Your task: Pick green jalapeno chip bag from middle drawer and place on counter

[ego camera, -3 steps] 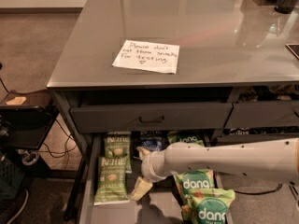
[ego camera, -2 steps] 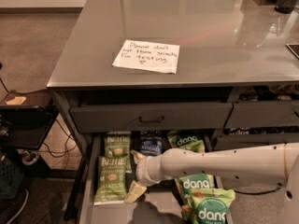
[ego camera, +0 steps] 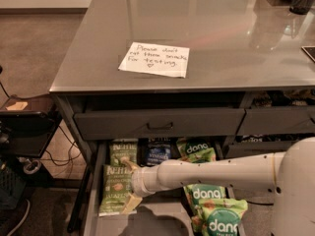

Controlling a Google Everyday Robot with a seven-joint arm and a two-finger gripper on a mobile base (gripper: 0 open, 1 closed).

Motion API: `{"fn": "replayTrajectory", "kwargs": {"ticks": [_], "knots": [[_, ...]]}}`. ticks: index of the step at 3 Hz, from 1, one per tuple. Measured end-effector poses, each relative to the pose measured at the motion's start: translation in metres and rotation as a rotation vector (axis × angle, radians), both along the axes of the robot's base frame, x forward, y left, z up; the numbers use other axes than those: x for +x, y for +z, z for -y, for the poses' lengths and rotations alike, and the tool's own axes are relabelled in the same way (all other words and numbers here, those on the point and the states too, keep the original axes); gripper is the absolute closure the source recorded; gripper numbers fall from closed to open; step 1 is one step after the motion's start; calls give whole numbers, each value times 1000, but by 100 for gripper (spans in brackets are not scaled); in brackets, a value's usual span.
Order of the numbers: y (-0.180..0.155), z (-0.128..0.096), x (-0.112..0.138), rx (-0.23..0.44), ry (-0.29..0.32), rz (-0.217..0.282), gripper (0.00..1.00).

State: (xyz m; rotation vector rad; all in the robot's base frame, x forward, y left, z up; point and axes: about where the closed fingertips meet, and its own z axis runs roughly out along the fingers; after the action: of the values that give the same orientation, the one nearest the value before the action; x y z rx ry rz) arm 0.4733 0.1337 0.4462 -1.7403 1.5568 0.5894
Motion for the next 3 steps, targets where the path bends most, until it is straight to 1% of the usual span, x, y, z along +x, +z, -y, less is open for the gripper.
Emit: {"fn": "replayTrajectory", "kwargs": {"ticks": [1, 2, 3], "knots": [[-10, -16, 10, 0, 47, 26, 0], [-19, -25, 22, -14, 66, 34, 0], [-34, -28, 31, -51, 73, 30, 0]]}}
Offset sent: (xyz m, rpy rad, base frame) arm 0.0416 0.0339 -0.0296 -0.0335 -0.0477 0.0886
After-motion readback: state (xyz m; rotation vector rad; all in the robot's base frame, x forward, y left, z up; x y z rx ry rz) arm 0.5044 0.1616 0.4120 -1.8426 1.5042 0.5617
